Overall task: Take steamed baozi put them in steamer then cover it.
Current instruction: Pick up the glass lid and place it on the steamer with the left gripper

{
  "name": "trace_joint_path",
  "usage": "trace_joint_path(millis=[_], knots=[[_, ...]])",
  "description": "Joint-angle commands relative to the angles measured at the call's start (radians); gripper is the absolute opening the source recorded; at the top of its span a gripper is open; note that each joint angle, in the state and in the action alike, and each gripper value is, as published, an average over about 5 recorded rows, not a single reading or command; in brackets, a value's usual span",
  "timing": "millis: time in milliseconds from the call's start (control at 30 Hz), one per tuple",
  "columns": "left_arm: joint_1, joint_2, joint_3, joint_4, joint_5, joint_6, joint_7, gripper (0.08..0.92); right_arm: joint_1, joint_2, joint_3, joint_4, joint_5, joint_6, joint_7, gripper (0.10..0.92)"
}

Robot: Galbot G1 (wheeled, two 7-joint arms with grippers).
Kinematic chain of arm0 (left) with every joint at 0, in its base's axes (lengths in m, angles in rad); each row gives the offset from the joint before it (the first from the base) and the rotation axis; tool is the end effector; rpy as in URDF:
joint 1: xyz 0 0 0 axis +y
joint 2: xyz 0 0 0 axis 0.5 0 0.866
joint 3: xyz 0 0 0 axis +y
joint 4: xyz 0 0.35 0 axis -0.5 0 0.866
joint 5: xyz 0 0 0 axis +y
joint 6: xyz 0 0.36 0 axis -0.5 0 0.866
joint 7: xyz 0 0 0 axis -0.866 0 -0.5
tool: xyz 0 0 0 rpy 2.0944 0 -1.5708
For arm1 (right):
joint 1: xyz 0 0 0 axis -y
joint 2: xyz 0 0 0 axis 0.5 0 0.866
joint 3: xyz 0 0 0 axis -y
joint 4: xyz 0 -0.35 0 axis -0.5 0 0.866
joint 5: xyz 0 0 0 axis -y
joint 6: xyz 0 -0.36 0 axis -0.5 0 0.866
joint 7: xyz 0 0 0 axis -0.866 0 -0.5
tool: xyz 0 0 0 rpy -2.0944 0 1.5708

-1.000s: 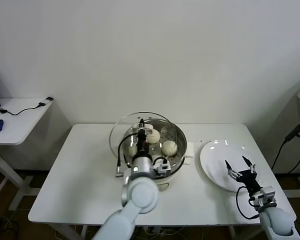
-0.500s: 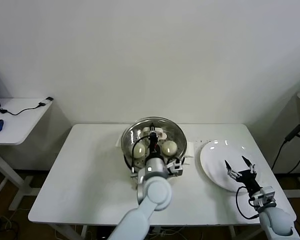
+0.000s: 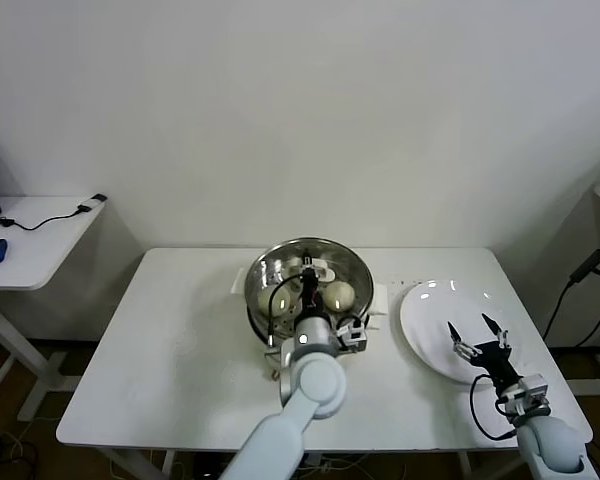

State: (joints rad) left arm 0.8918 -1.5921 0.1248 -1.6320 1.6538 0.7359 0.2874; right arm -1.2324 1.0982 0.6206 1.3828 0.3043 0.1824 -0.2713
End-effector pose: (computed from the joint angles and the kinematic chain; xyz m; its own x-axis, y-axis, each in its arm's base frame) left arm 0.3330 -0.2239 -0.2751 -0.9955 -0.0892 0.0335 0.0320 0.0179 0.9993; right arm 0.2804 -0.2205 -0.4147 -0.9768 -0.1258 0.1735 -0.1526 0.9767 -0.1512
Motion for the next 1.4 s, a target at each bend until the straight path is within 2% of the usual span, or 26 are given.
trace_joint_path(millis=[33,500,800,933,1200,1400], knots=[[-0.002,-0.007,0.0,0.023,-0.013,0.049,-0.027,0.147,0.0,0.002,0.001,-0.003,-0.005,0.002,-0.004,0.823],[0.001,0.0,0.003,0.033,-0.011,0.049,-0.03,0.147,0.001,0.006,0.005,-0.004,-0.01,0.005,-0.008,0.823],[0.012,0.026,0.016,-0.02,-0.008,0.049,0.017,0.16,0.004,0.005,0.006,-0.005,-0.013,0.004,-0.009,0.823],[0.024,0.047,0.026,-0.064,-0.008,0.049,0.032,0.249,0.005,0.003,0.007,-0.006,-0.012,0.004,-0.01,0.823],[0.047,0.086,0.043,-0.189,-0.021,0.049,0.042,0.483,0.005,0.001,0.008,-0.007,-0.014,-0.001,-0.01,0.823],[0.111,0.136,0.049,-0.298,-0.058,0.049,0.034,0.656,0.006,0.0,0.008,-0.001,-0.015,-0.016,-0.002,0.823]])
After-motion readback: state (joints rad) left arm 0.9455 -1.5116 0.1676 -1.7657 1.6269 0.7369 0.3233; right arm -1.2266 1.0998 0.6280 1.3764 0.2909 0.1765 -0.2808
